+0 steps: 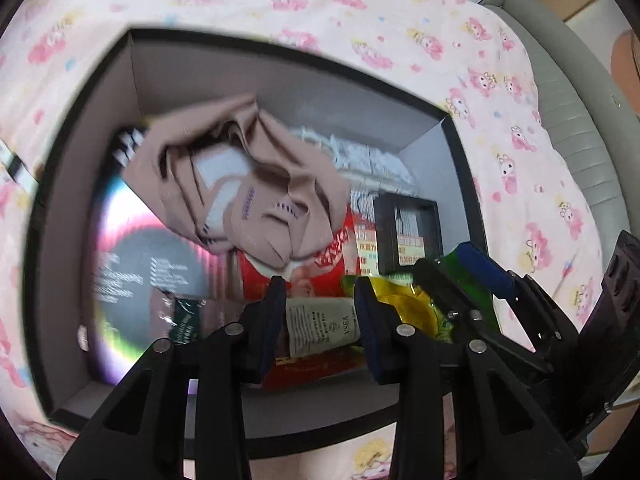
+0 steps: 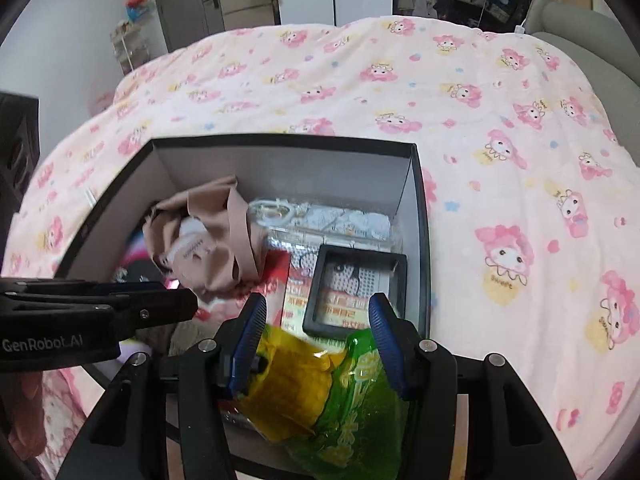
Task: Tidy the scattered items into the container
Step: 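Lower the tube into the black box and open the left gripper, then raise the left gripper out of the box and withdraw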
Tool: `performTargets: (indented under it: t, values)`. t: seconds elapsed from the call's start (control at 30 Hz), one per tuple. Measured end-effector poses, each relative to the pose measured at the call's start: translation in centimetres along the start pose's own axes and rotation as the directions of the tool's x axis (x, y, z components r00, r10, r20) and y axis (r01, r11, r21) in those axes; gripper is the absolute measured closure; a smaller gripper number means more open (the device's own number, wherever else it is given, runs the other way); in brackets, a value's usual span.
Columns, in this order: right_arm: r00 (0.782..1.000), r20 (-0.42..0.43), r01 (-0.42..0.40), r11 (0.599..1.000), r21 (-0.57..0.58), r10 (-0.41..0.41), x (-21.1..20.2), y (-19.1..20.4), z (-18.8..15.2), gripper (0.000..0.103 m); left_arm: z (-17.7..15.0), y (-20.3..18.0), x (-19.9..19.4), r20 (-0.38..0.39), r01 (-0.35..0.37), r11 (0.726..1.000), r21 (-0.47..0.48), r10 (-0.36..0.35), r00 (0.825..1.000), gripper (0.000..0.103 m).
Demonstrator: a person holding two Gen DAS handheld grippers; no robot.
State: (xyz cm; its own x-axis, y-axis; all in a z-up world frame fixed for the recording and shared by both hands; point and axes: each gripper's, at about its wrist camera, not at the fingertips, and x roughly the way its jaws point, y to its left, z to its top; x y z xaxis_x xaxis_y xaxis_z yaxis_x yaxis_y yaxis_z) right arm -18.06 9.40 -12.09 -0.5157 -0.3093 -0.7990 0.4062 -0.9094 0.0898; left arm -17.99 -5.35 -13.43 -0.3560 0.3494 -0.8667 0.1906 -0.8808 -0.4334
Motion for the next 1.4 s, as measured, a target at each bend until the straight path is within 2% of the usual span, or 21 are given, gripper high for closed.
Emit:
performTargets:
  t: [0.1, 0.17, 0.23, 0.27, 0.37, 0.4, 0.47, 0.53, 0.63, 0.7, 0.77, 0.83, 0.87, 0.9, 1.0, 1.1, 1.2, 1.3, 1.4]
  values:
    - [0.998, 0.02, -0.064, 0.997, 0.047, 0.063, -0.2, -0.6, 0.3, 0.054, -0.4, 0.4, 0.4, -0.027, 0.016, 1.0, -0.004, -0.016, 0.999, 0.068]
    - [0.993, 0.032, -0.112, 0.991, 0.071, 0.11, -0.5, -0.8, 0.5, 0.054, -0.7, 0.5, 0.2, -0.045, 0.051, 0.999, -0.004, -0.052, 0.998, 0.068]
    - [0.987, 0.039, -0.157, 0.984, 0.078, 0.155, -0.5, -0.7, 0.6, 0.054, -1.0, 0.8, -0.5, -0.03, 0.078, 0.997, -0.015, -0.078, 0.997, 0.066]
    - [0.982, 0.033, -0.187, 0.979, 0.082, 0.185, -0.4, -0.6, 0.7, 0.054, -1.0, 1.0, -1.0, -0.006, 0.059, 0.998, -0.015, -0.059, 0.998, 0.066]
    - [0.928, -0.006, -0.368, 0.918, 0.15, 0.373, 0.5, -0.4, 0.4, 0.054, -0.6, 2.0, -1.8, 0.03, -0.011, 0.999, -0.047, 0.012, 0.999, 0.066]
    - [0.921, 0.001, -0.386, 0.911, 0.146, 0.391, 0.5, 0.0, 0.5, 0.054, -0.6, 2.3, -2.0, 0.032, 0.0, 0.998, -0.065, 0.002, 0.999, 0.066]
    - [0.937, 0.0, -0.347, 0.931, 0.112, 0.349, 0.4, 0.8, 0.5, 0.054, -0.8, 2.7, -2.4, 0.047, 0.031, 0.996, -0.082, -0.027, 0.999, 0.065]
    - [0.951, -0.003, -0.308, 0.949, 0.072, 0.309, 0.6, 1.5, 0.3, 0.054, -1.1, 2.8, -2.9, 0.065, 0.03, 0.996, -0.081, -0.024, 0.998, 0.064]
    - [0.98, 0.019, -0.2, 0.98, -0.016, 0.2, 0.3, 2.9, 0.0, 0.054, -1.5, 3.2, -3.3, 0.093, 0.022, 0.996, -0.085, -0.014, 0.996, 0.064]
    - [0.99, 0.04, -0.131, 0.986, -0.101, 0.136, 0.0, 4.2, -0.2, 0.054, -1.8, 3.4, -3.7, 0.125, 0.032, 0.995, -0.091, -0.02, 0.992, 0.064]
    - [0.995, 0.041, -0.08, 0.985, -0.155, 0.087, 0.2, 5.5, -0.4, 0.054, -2.3, 3.7, -4.5, 0.193, 0.04, 0.995, -0.088, -0.023, 0.981, 0.064]
    - [0.993, -0.028, -0.12, 0.983, -0.138, 0.117, 1.6, 5.8, 0.1, 0.054, -2.0, 3.6, -4.3, 0.211, 0.043, 0.996, -0.073, -0.027, 0.977, 0.064]
    - [0.983, -0.074, -0.175, 0.98, -0.094, 0.168, 2.4, 5.7, 0.2, 0.054, -1.7, 3.7, -4.0, 0.196, 0.055, 0.995, -0.08, -0.038, 0.98, 0.064]
    - [0.963, -0.12, -0.245, 0.969, -0.027, 0.24, 3.4, 5.3, 0.5, 0.054, -1.5, 3.8, -3.7, 0.176, 0.063, 0.993, -0.096, -0.046, 0.983, 0.064]
    - [0.959, -0.179, -0.225, 0.974, -0.007, 0.221, 4.8, 4.8, 0.0, 0.054, -1.2, 3.8, -2.9, 0.134, 0.053, 0.992, -0.112, -0.038, 0.99, 0.064]
    - [0.942, -0.188, -0.281, 0.959, 0.016, 0.279, 4.6, 4.0, -0.3, 0.054, -1.2, 4.2, -2.0, 0.088, 0.036, 0.99, -0.135, -0.025, 0.996, 0.064]
    - [0.917, -0.203, -0.342, 0.939, 0.042, 0.343, 4.3, 3.3, -0.5, 0.054, -1.6, 4.5, -1.4, 0.067, 0.053, 0.988, -0.147, -0.043, 0.997, 0.06]
    - [0.928, -0.188, -0.323, 0.946, 0.026, 0.322, 3.7, 3.2, -1.0, 0.054, -1.8, 4.2, -2.1, 0.093, 0.072, 0.99, -0.123, -0.061, 0.994, 0.06]
    - [0.968, -0.119, -0.224, 0.975, 0.006, 0.223, 1.9, 2.6, -1.2, 0.054, -2.3, 3.7, -3.8, 0.161, 0.094, 0.992, -0.087, -0.079, 0.984, 0.06]
